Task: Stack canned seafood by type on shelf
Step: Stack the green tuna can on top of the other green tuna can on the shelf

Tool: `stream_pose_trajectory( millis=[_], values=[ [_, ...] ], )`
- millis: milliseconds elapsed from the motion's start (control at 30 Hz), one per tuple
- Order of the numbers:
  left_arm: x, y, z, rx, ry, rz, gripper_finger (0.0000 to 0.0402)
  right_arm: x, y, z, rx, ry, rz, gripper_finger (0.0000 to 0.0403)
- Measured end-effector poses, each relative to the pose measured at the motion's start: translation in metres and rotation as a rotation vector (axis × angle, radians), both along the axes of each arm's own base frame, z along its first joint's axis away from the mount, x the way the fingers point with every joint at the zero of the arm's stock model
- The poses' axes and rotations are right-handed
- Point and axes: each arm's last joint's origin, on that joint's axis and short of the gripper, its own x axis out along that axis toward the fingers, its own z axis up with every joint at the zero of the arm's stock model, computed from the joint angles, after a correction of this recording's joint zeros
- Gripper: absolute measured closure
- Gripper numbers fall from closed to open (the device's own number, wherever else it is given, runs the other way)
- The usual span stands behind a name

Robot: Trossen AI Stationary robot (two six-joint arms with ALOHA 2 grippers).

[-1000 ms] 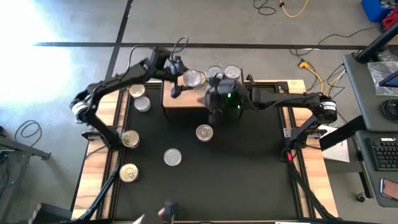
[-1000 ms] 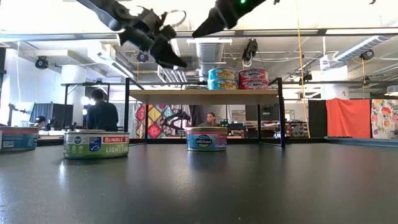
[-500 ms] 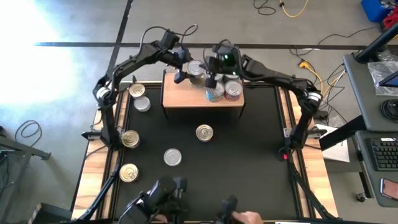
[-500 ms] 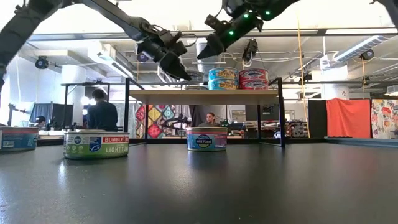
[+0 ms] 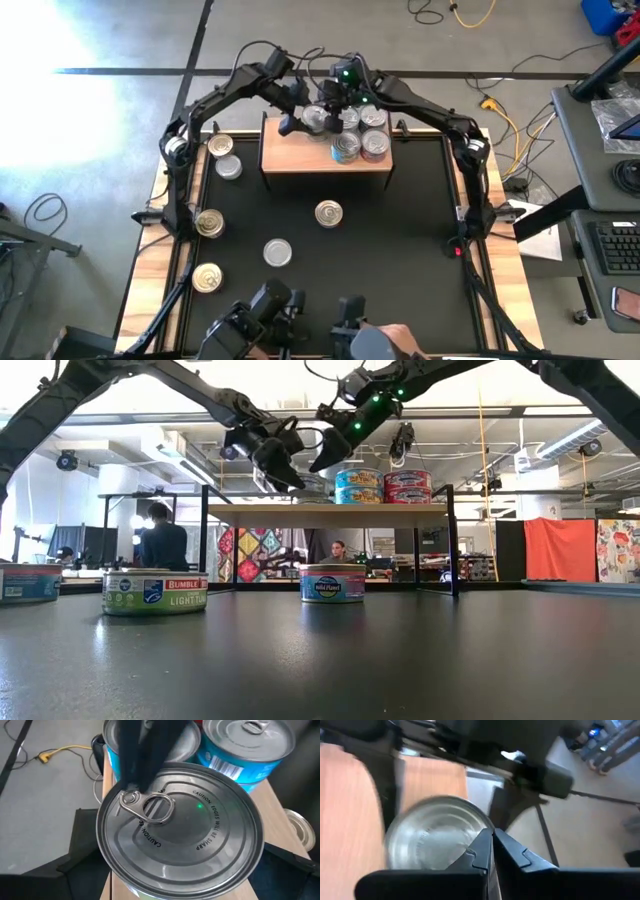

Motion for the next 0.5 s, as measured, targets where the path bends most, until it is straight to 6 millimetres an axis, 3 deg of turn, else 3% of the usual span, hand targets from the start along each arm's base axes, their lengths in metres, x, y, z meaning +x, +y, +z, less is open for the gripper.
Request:
stream_pose_trajectory(
  millis=[233,500],
  values=[
    [0.006,0.003,-0.014,0.027,-0.011,0.031,0.003,0.006,-0.002,-0.011,0.013,0.012,0.033,0.039],
    [0.008,0.002,-0.015,0.032,-0.012,0.04,0.0012,0.009,-0.004,-0.02,0.022,0.029,0.041,0.039]
  ],
)
